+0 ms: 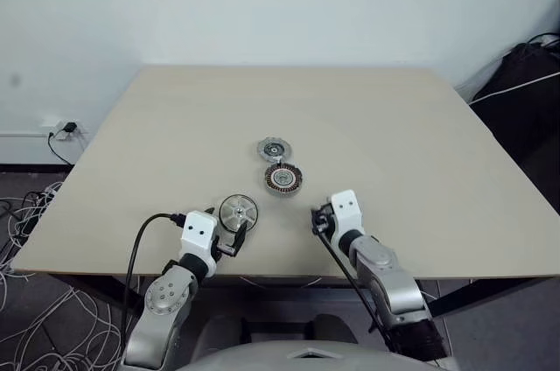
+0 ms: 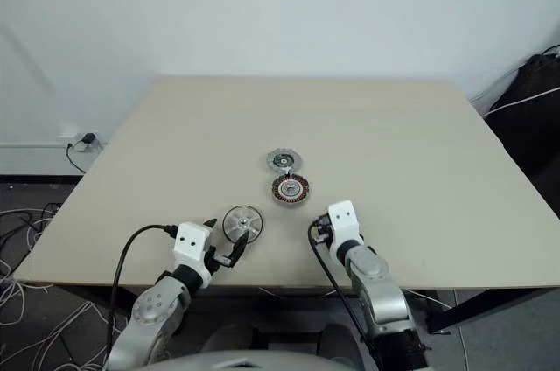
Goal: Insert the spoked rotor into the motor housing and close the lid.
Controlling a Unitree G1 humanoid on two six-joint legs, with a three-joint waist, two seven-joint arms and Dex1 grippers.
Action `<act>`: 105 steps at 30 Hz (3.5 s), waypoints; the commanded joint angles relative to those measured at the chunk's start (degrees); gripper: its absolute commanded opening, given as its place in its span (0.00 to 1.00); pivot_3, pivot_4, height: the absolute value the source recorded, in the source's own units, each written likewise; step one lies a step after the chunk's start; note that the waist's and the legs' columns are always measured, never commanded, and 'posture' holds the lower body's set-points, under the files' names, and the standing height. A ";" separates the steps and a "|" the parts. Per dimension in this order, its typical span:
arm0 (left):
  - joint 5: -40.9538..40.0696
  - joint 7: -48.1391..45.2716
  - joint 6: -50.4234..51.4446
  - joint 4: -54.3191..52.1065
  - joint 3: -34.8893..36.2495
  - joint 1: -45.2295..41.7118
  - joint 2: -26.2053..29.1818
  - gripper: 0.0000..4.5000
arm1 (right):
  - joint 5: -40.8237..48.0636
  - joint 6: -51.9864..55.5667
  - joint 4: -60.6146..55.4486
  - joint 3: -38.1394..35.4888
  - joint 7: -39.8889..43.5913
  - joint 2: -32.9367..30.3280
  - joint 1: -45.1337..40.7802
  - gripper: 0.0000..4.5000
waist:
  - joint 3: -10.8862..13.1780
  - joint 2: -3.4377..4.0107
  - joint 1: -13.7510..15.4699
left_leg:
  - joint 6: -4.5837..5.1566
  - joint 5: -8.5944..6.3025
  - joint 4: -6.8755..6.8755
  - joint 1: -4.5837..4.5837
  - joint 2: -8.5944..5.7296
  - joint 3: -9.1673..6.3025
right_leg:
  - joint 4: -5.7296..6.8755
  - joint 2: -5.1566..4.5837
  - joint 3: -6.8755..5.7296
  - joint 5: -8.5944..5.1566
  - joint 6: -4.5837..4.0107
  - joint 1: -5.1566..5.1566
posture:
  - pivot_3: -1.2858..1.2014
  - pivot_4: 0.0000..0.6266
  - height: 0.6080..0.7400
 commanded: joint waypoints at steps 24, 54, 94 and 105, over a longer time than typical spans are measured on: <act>0.04 0.65 -1.95 -0.39 -0.37 -0.73 -0.92 1.00 | -6.67 -10.70 32.61 3.56 -1.01 6.90 -26.87 0.15 | 0.00 0.01 -0.55 | -0.03 0.12 0.02 0.13 0.12 0.13 | 0.05 0.48 0.10 0.03 -0.08 0.10 | 0.52 0.00 1.00; 0.10 0.58 -2.00 -0.10 -0.79 -0.72 -1.17 1.00 | -4.00 -11.71 27.16 1.41 3.05 8.07 -28.85 0.45 | 0.02 0.05 -0.90 | -0.39 0.26 -0.03 0.20 0.61 0.28 | 0.07 0.86 0.15 0.21 -0.37 -0.01 | 0.52 0.00 1.00; 0.27 1.52 -2.79 1.06 -1.23 -0.55 -2.68 1.00 | -12.79 6.80 19.96 20.66 25.31 -5.76 -33.55 0.49 | 0.03 0.02 -0.45 | -0.40 0.27 0.00 -0.05 0.60 0.34 | 0.06 0.86 0.17 0.25 -0.43 -0.29 | 0.52 0.00 1.00; 0.35 1.82 -3.12 0.98 -1.36 -0.09 -3.08 1.00 | -13.47 5.42 24.44 20.99 26.37 -4.49 -34.47 0.36 | 0.03 0.02 -0.51 | -0.40 0.27 0.00 -0.04 0.61 0.34 | 0.07 0.87 0.17 0.26 -0.43 -0.29 | 0.52 0.00 1.00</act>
